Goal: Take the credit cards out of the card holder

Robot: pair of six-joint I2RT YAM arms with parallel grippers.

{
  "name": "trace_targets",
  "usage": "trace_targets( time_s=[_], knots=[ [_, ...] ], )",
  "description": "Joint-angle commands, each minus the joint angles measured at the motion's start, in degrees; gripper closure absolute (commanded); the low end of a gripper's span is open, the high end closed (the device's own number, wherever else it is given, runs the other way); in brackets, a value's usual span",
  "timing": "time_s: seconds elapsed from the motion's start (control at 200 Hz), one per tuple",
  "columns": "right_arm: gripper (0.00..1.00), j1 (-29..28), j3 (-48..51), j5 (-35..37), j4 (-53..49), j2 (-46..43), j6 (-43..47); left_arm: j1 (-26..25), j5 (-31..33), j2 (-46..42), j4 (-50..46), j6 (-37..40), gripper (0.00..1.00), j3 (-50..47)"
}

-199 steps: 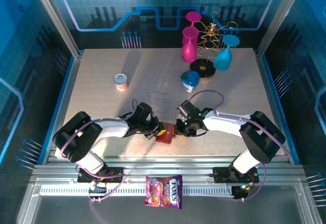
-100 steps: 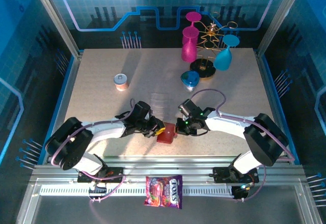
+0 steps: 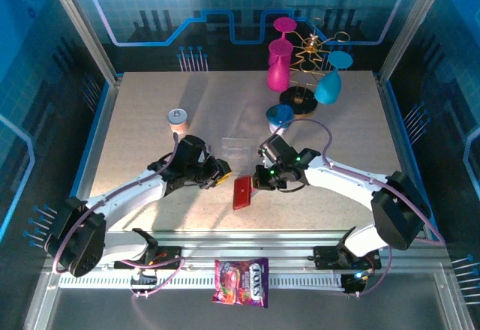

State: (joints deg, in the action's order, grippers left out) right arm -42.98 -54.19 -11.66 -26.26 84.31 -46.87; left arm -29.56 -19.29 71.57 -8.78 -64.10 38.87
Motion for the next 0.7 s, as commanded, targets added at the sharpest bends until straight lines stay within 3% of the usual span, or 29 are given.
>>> trace_targets(
  time_s=[0.0, 0.36, 0.695],
  knots=[
    [0.97, -0.98, -3.4, -2.76, -2.12, 0.16, 2.47, 1.01, -0.05, -2.05, -3.97, 2.03, 0.74, 1.14],
    [0.97, -5.22, -12.08, -4.3, -3.54, 6.4, 3.47, 3.06, -0.35, -4.6, -5.46, 2.75, 0.73, 0.16],
    [0.97, -6.02, -12.06, -3.64, -3.3, 6.94, 3.02, 3.28, -2.51, -1.77, -3.59, 3.0, 0.74, -1.02]
  ],
)
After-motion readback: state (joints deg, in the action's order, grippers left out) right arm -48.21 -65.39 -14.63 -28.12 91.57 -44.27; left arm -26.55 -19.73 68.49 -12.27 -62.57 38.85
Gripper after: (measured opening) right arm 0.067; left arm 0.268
